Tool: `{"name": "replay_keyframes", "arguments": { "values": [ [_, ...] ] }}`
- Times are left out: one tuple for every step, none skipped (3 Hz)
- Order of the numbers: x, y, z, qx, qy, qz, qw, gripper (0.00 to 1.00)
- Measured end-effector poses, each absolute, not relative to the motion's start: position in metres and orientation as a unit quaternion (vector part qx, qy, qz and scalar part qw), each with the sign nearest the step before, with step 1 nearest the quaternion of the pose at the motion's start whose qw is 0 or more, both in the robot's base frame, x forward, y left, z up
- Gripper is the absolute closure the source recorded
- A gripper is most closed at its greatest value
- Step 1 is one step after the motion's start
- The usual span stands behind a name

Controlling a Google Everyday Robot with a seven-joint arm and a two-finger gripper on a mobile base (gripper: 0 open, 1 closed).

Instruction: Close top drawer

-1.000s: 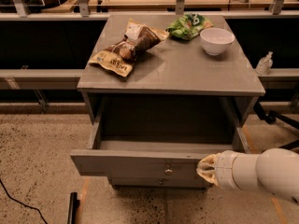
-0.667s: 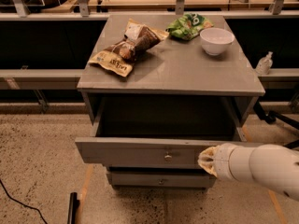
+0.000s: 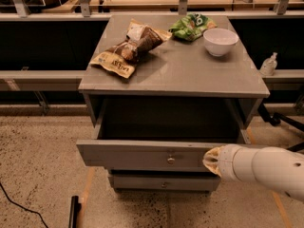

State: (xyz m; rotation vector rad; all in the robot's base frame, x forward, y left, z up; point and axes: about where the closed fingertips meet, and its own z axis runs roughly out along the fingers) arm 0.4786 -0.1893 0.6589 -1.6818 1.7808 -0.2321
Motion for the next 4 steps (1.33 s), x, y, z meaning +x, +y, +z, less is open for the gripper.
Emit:
{"name": "replay_keyframes", "arguments": {
  "values": [
    [0.491, -0.195, 0.652, -0.645, 0.678, -0.098, 0.339, 1.0],
    [0.507, -0.198, 0.646, -0.65, 0.669, -0.108, 0.345, 1.0],
    [0.525, -0.202, 0.64, -0.655, 0.659, -0.119, 0.35, 1.0],
    [0.546, -0.207, 0.634, -0.658, 0.649, -0.134, 0.356, 1.0]
  ]
}}
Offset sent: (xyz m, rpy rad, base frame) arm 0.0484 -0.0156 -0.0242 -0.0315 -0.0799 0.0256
